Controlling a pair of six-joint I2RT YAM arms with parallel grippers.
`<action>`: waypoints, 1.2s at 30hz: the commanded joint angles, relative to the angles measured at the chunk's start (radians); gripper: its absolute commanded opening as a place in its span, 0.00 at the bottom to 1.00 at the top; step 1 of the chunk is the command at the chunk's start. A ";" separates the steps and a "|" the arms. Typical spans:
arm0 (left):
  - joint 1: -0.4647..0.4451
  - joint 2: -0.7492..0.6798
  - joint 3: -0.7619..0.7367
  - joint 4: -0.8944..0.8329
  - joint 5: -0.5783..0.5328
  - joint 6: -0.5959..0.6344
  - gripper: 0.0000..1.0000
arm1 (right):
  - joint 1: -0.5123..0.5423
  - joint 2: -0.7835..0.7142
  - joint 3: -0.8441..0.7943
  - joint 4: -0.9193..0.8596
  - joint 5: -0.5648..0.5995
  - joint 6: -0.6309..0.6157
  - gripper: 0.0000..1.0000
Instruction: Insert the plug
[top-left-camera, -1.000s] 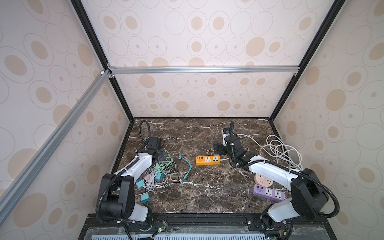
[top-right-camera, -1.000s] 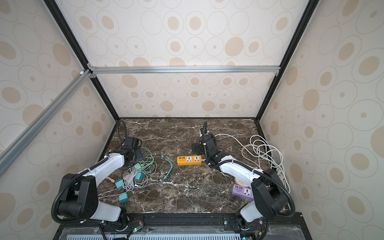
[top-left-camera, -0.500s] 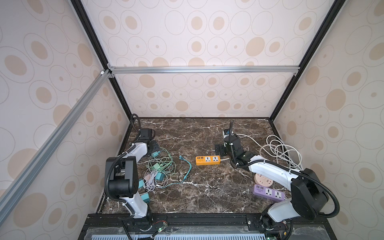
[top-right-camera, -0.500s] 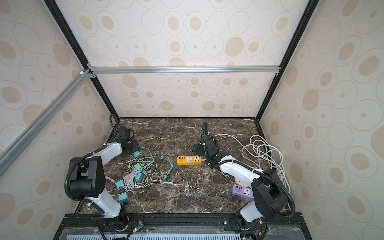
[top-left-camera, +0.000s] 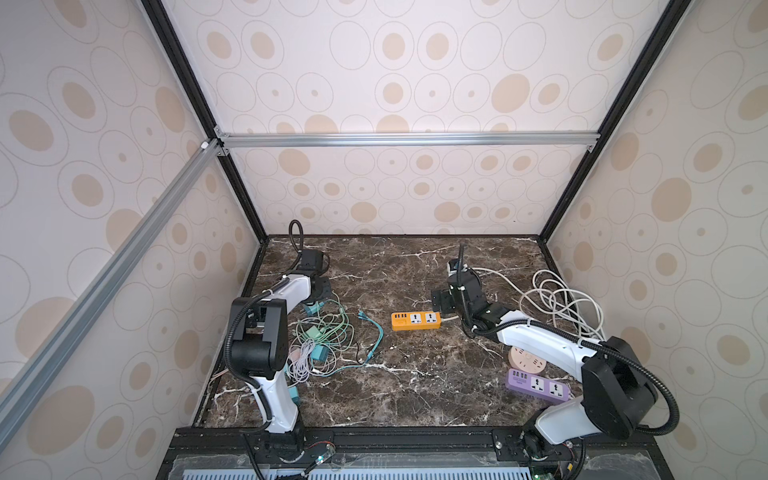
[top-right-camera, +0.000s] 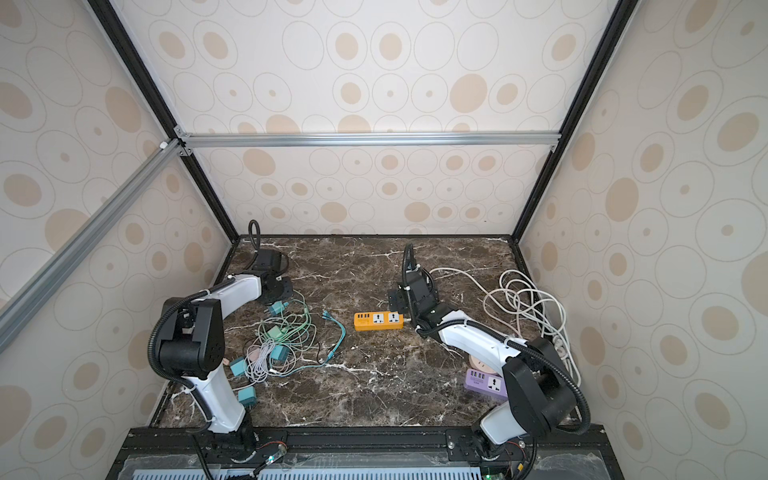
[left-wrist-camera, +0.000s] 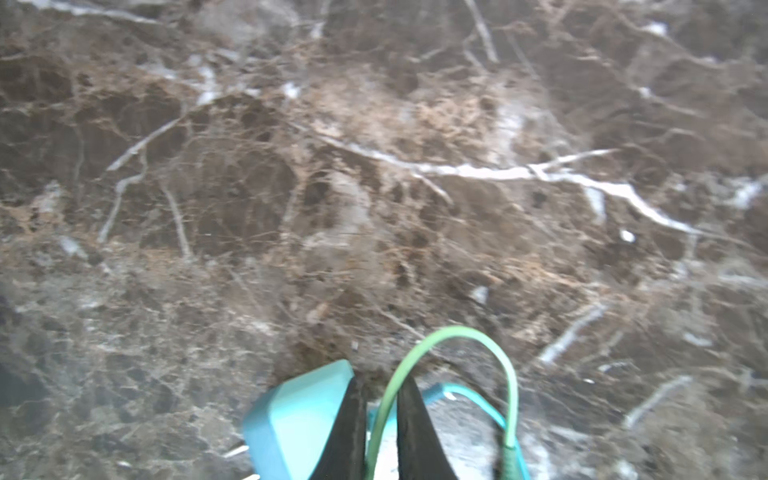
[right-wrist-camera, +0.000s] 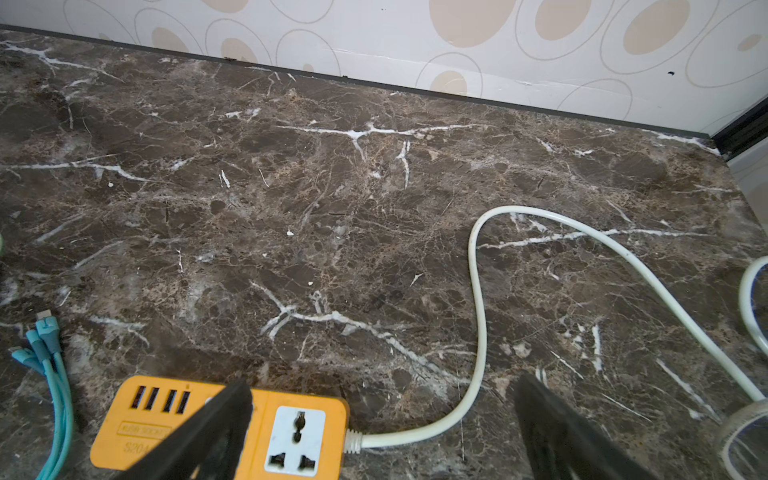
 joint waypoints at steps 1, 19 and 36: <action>-0.083 -0.024 0.019 -0.071 -0.034 0.016 0.08 | -0.001 -0.006 0.022 -0.014 0.027 0.016 0.99; -0.514 0.020 0.031 -0.199 -0.035 0.038 0.01 | -0.001 0.064 0.079 -0.056 0.043 0.031 0.99; -0.488 -0.073 0.147 -0.325 -0.055 0.250 0.86 | -0.003 0.068 0.103 -0.103 0.077 0.008 0.99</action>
